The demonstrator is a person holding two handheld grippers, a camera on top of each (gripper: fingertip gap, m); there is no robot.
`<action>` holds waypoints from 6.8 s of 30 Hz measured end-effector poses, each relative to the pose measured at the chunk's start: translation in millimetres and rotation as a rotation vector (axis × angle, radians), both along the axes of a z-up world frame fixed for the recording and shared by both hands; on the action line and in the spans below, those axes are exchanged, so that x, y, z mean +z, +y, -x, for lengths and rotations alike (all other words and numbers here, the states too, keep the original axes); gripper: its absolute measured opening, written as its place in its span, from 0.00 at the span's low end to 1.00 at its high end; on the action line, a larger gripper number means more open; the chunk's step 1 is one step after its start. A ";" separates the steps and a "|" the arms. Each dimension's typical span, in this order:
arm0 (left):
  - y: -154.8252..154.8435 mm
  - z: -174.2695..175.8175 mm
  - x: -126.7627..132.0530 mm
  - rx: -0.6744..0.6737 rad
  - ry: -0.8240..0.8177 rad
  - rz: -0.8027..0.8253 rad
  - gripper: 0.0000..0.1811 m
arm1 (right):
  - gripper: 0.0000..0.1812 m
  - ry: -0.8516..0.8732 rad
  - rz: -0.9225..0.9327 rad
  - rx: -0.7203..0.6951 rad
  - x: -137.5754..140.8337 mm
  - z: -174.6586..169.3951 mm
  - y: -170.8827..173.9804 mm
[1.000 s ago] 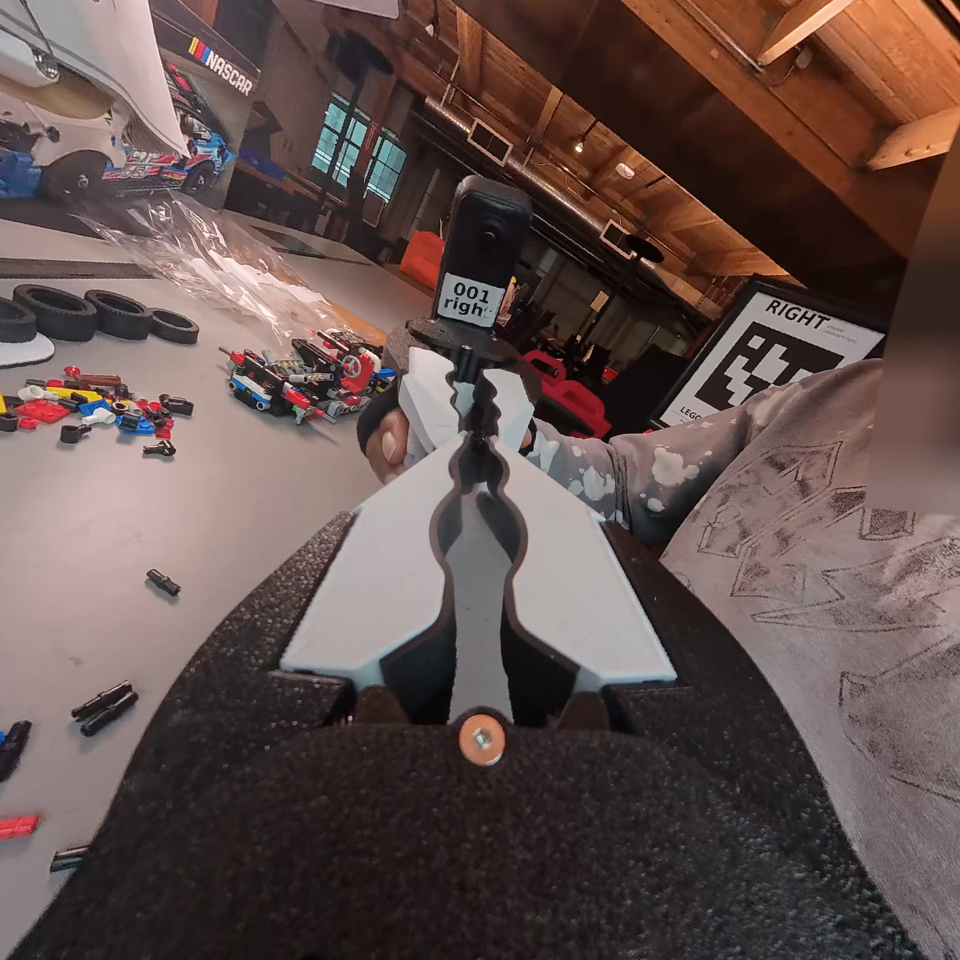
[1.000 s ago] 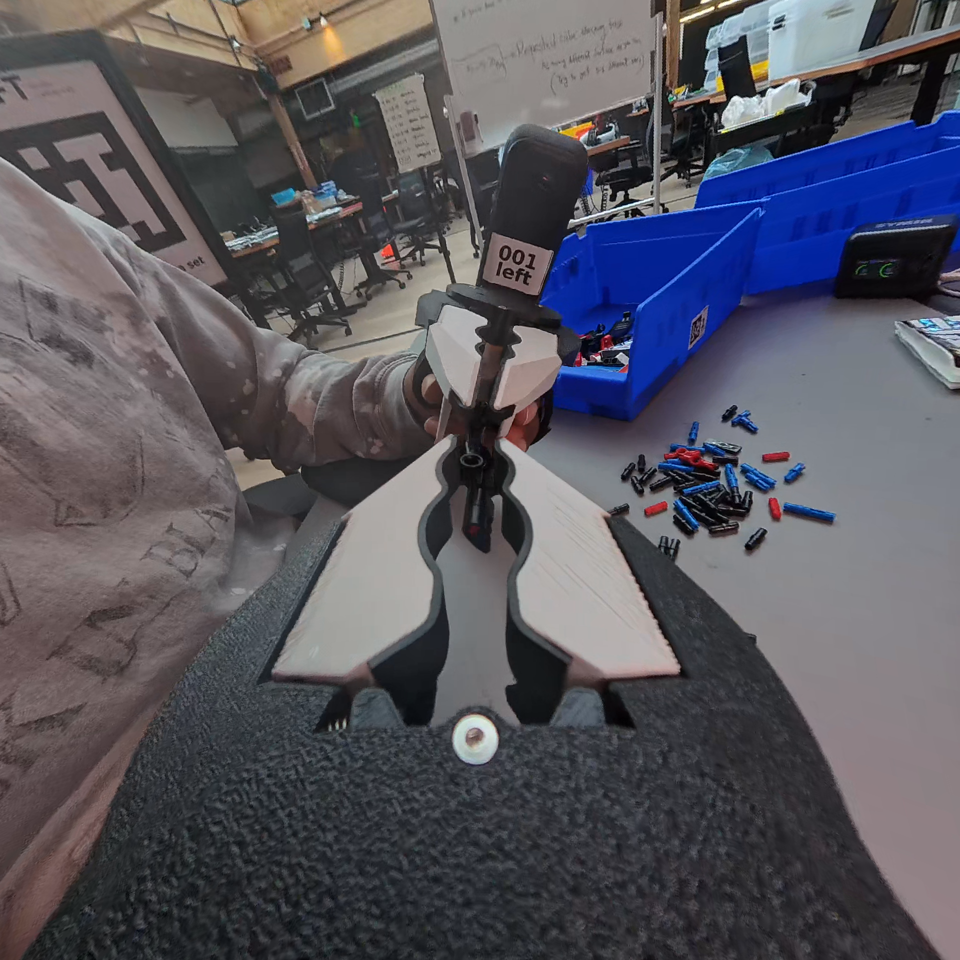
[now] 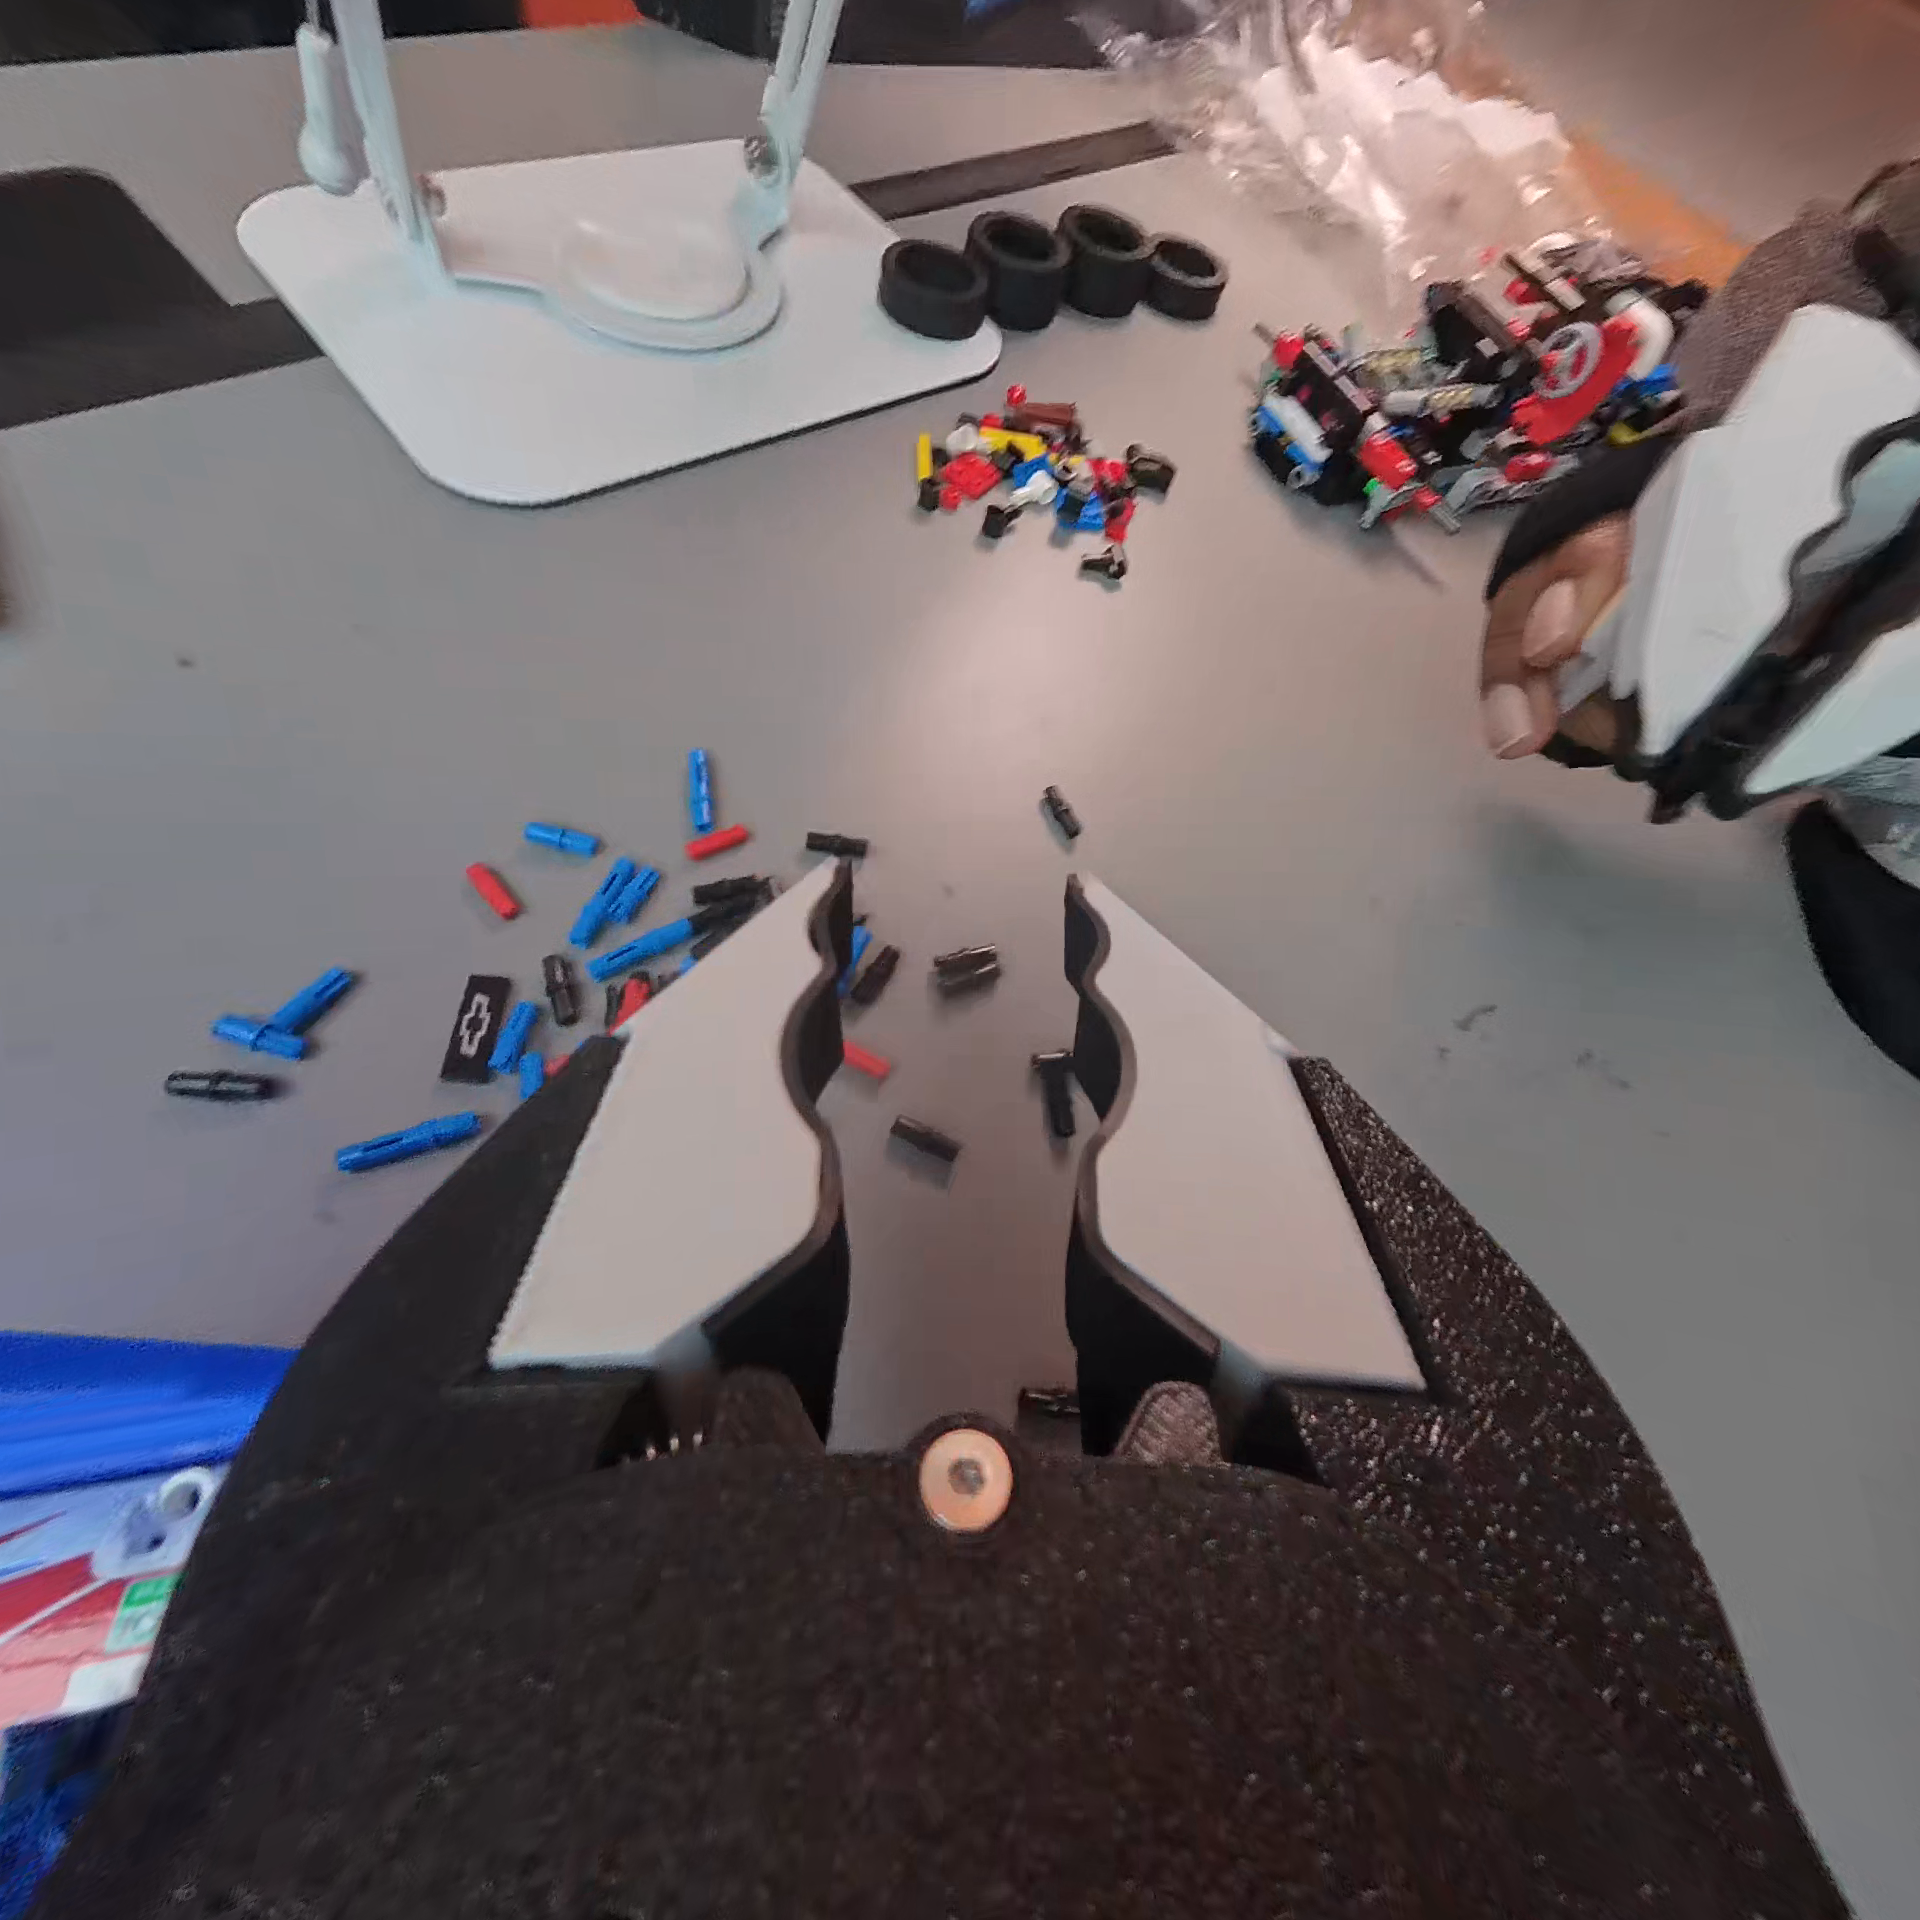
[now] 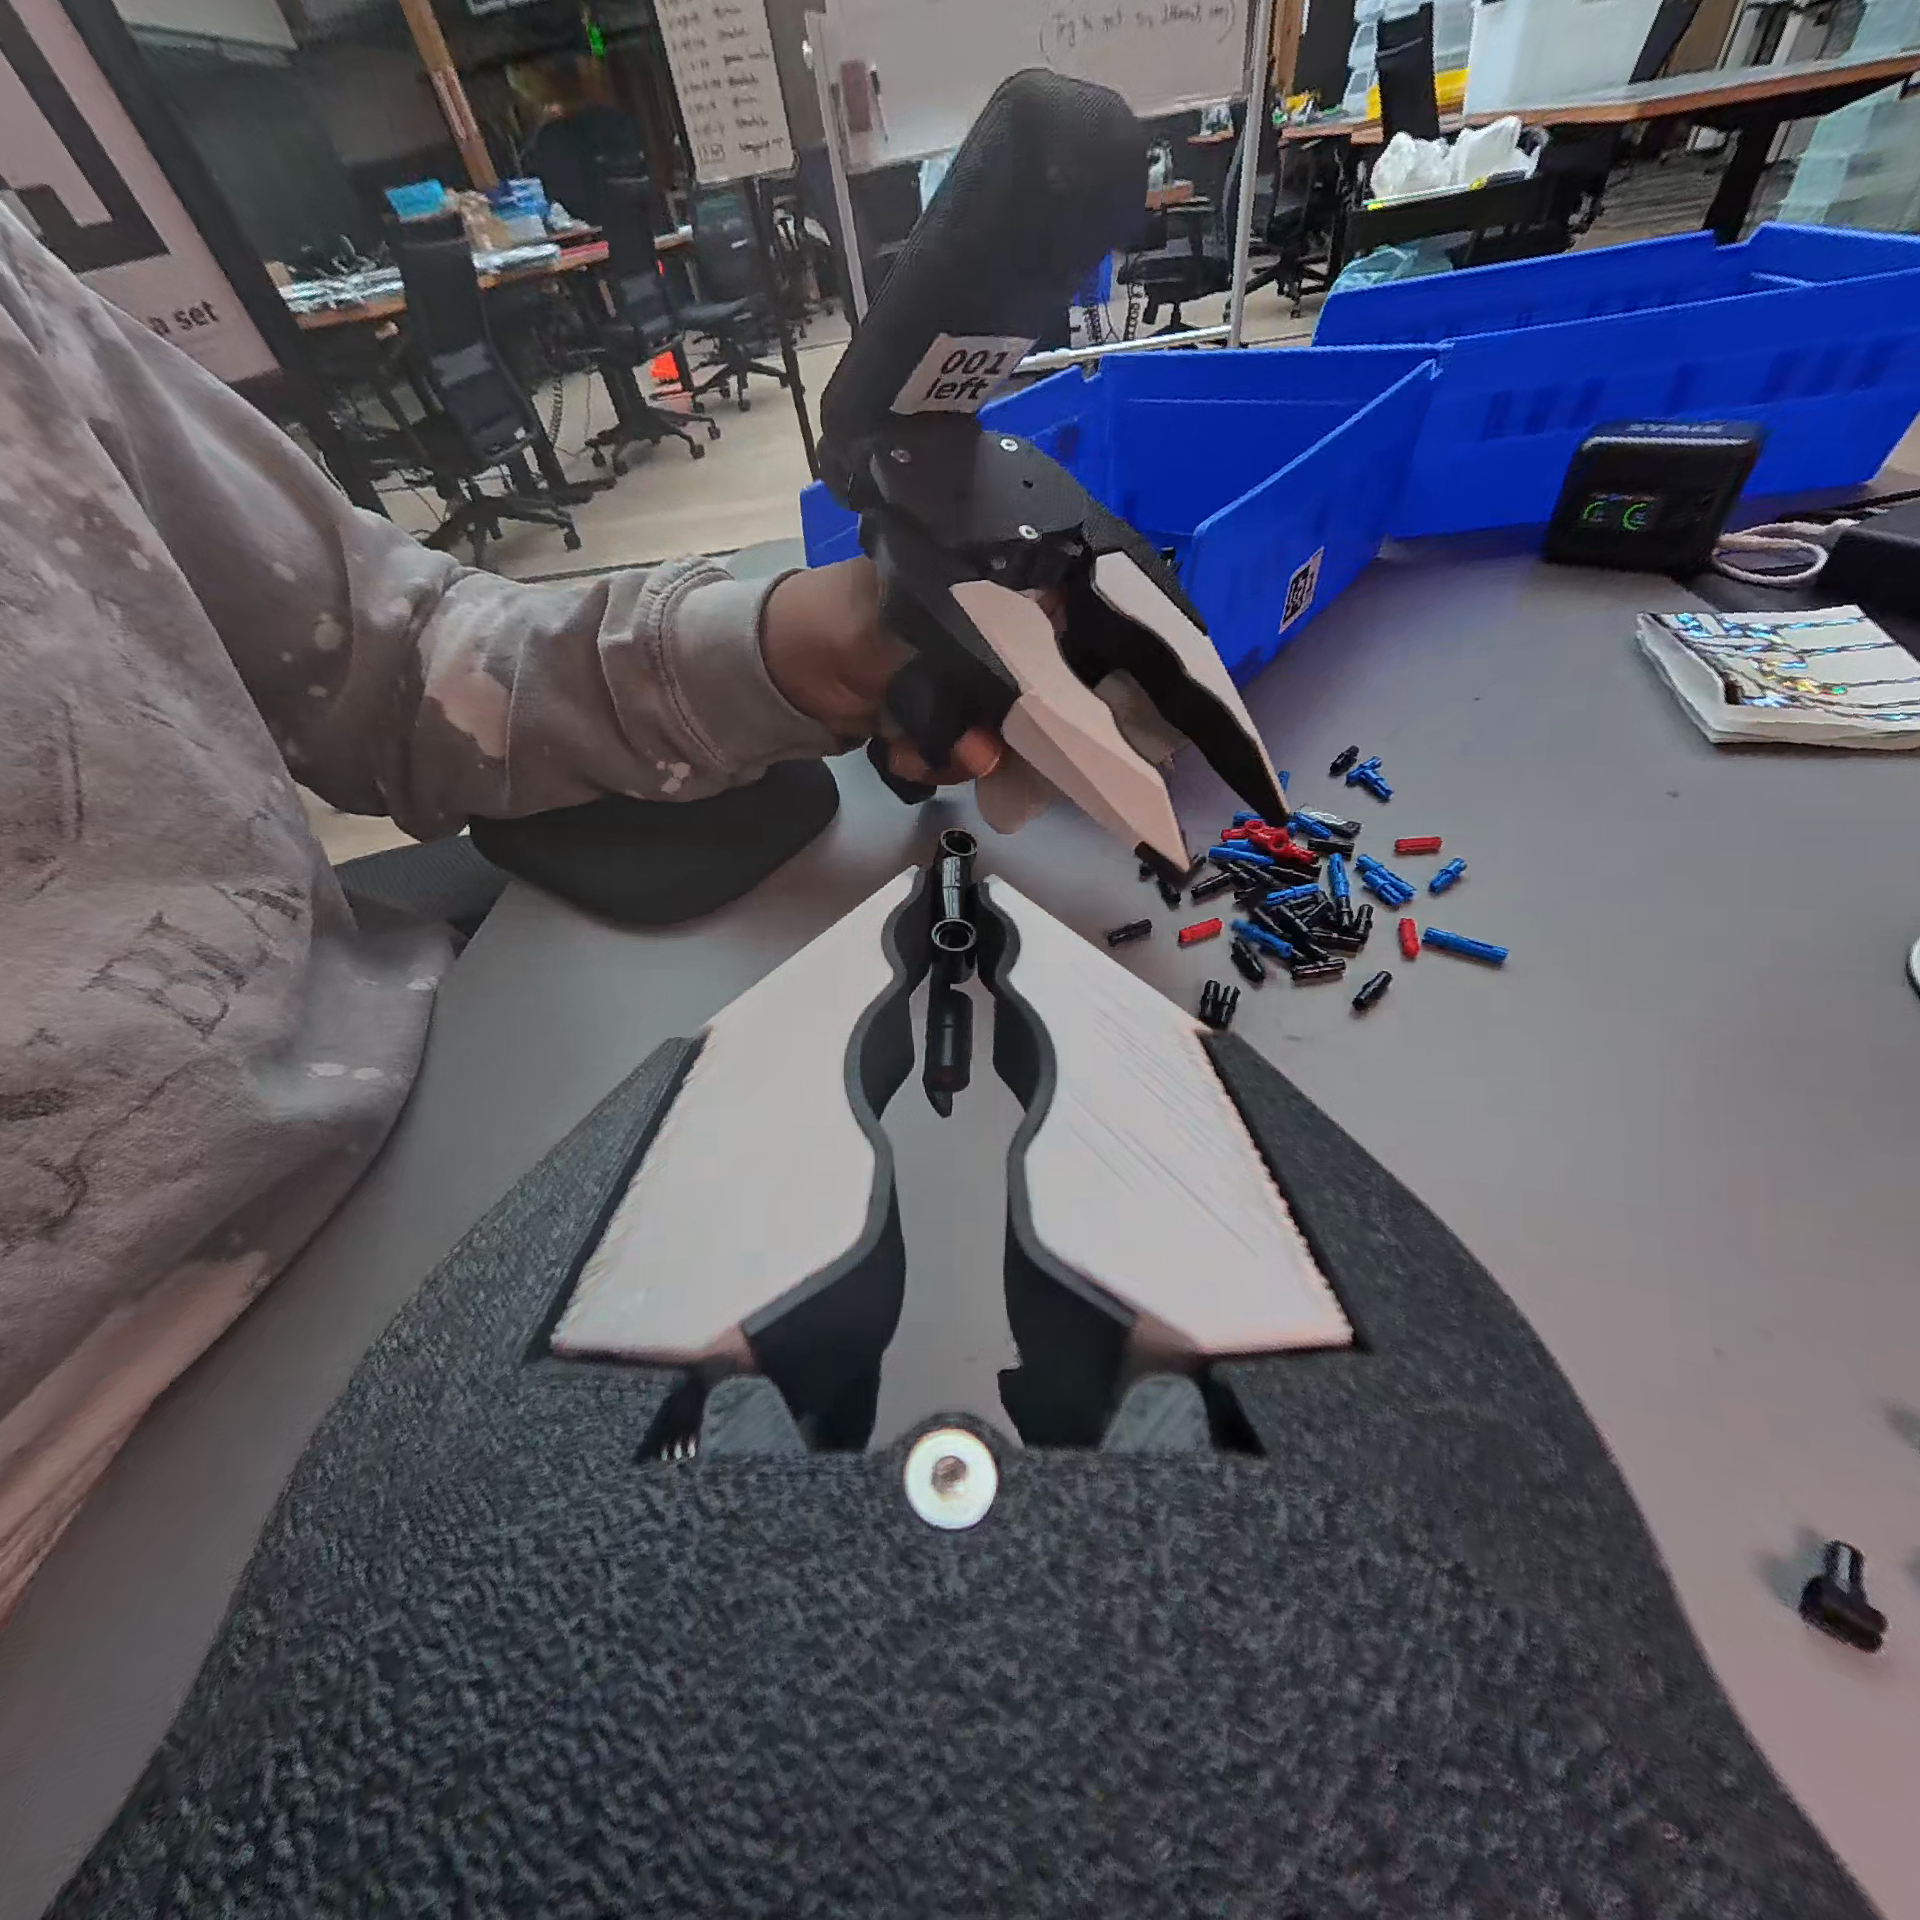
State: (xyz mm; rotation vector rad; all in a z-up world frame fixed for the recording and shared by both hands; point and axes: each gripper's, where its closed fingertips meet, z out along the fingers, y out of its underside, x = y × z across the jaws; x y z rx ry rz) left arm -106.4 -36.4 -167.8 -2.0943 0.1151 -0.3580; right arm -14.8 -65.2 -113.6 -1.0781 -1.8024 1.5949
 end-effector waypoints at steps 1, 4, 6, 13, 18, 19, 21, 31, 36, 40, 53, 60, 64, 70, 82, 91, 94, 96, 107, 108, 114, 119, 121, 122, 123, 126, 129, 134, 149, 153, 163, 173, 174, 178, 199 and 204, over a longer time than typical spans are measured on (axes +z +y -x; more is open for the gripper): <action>-0.9 -12.1 9.2 -0.058 -0.046 -0.041 0.22 | 0.04 0.019 0.010 -0.005 3.0 0.6 0.0; -15.5 -60.2 42.1 -0.309 -0.294 -0.136 0.21 | 0.04 0.096 0.099 -0.038 18.9 3.7 1.4; -25.0 -81.8 57.8 -0.424 -0.405 -0.187 0.21 | 0.04 0.125 0.208 -0.029 31.1 4.6 -1.9; -38.1 -104.2 78.5 -0.535 -0.452 -0.302 0.00 | 0.07 0.094 0.299 -0.008 35.1 9.1 -13.6; -39.9 -91.3 94.8 -0.508 -0.494 -0.379 0.00 | 0.09 0.111 0.340 0.017 42.6 2.2 -7.9; -40.4 -91.0 94.5 -0.510 -0.487 -0.378 0.00 | 0.09 0.115 0.348 0.020 44.0 1.9 -8.0; -40.4 -91.9 93.2 -0.512 -0.476 -0.377 0.00 | 0.09 0.117 0.373 0.029 45.6 2.1 -9.3; -42.1 -95.7 95.3 -0.529 -0.503 -0.383 0.09 | 0.04 0.075 0.306 0.058 36.0 0.7 -17.1; -42.6 -96.4 92.7 -0.535 -0.495 -0.353 0.03 | 0.04 0.076 0.306 0.071 34.8 1.6 -21.2; -38.7 -92.6 94.2 -0.504 -0.541 -0.329 0.02 | 0.03 0.085 0.346 0.065 36.1 4.3 -17.0; -32.1 -44.0 112.4 -0.329 -0.570 -0.426 0.02 | 0.03 0.039 0.067 -0.289 23.2 12.5 64.1; -30.2 -46.0 109.6 -0.343 -0.686 -0.396 0.02 | 0.12 -0.435 -0.322 -0.930 -75.5 -5.2 192.5; -32.1 -54.7 106.3 -0.379 -0.665 -0.379 0.02 | 0.23 -0.308 -0.311 -0.900 -54.8 2.4 185.3; -34.9 -71.2 99.4 -0.442 -0.599 -0.351 0.03 | 0.16 0.039 0.234 -0.192 39.5 6.6 49.4; -39.6 -94.1 90.6 -0.514 -0.529 -0.317 0.03 | 0.04 0.025 0.089 0.033 27.7 2.2 -21.5; -41.8 -85.5 101.2 -0.499 -0.558 -0.360 0.03 | 0.04 0.059 0.079 0.029 29.4 -1.3 -17.6; -45.2 -89.2 102.3 -0.526 -0.558 -0.361 0.07 | 0.04 0.066 0.094 0.026 32.3 -1.2 -17.2; -46.1 -95.1 97.8 -0.546 -0.528 -0.341 0.12 | 0.04 0.062 0.081 0.036 30.8 -2.3 -19.0; -46.0 -35.2 110.4 -0.383 -0.461 -0.399 0.02 | 0.03 0.139 0.097 -0.080 45.6 -19.1 39.3; -47.1 -28.3 109.6 -0.368 -0.433 -0.402 0.02 | 0.03 0.115 0.039 -0.153 41.5 -17.7 55.0; -39.0 -57.3 92.7 -0.423 -0.487 -0.324 0.03 | 0.03 -0.268 -0.329 -0.654 -52.4 3.4 153.8; -38.4 -61.4 86.4 -0.427 -0.505 -0.293 0.03 | 0.12 -0.511 -0.552 -0.901 -95.1 -12.3 203.2; -38.7 -62.6 85.6 -0.432 -0.507 -0.289 0.03 | 0.21 -0.456 -0.599 -0.923 -83.3 -10.1 203.5; -39.0 -63.4 85.6 -0.435 -0.508 -0.290 0.03 | 0.23 -0.399 -0.583 -0.910 -71.9 -5.7 197.6; -39.3 -64.3 85.6 -0.439 -0.508 -0.290 0.03 | 0.24 -0.339 -0.553 -0.903 -59.0 -2.2 191.2; -39.5 -67.0 85.5 -0.448 -0.513 -0.289 0.03 | 0.24 -0.194 -0.451 -0.797 -29.0 6.8 161.5; -39.9 -69.2 88.2 -0.458 -0.553 -0.300 0.03 | 0.15 -0.009 -0.186 -0.381 2.0 13.2 72.2; -42.9 -81.1 88.1 -0.509 -0.585 -0.294 0.03 | 0.11 0.143 -0.065 -0.094 35.2 7.3 -7.2; -45.9 -87.8 92.8 -0.531 -0.538 -0.311 0.02 | 0.02 0.166 -0.043 -0.042 39.6 5.6 -18.0; -42.5 -72.6 100.7 -0.463 -0.510 -0.369 0.03 | 0.01 0.167 -0.013 -0.029 43.6 -1.3 -6.0; -40.6 -31.2 116.6 -0.296 -0.443 -0.461 0.02 | 0.02 -0.339 -0.516 -0.219 -85.4 9.5 50.6; -36.6 -33.3 97.1 -0.280 -0.439 -0.383 0.03 | 0.18 -0.300 -0.597 -0.319 -95.8 59.4 35.1; -36.1 -34.3 95.2 -0.282 -0.440 -0.373 0.03 | 0.21 -0.281 -0.574 -0.319 -91.1 58.2 35.2; -34.3 -39.1 89.5 -0.293 -0.443 -0.350 0.03 | 0.24 -0.146 -0.353 -0.273 -54.2 51.8 24.3; -44.9 -90.7 89.8 -0.520 -0.637 -0.309 0.03 | 0.11 0.221 -0.096 -0.028 38.8 7.7 -26.9; -45.0 -90.1 90.7 -0.527 -0.703 -0.296 0.03 | 0.13 0.240 -0.196 -0.045 37.7 7.5 -29.0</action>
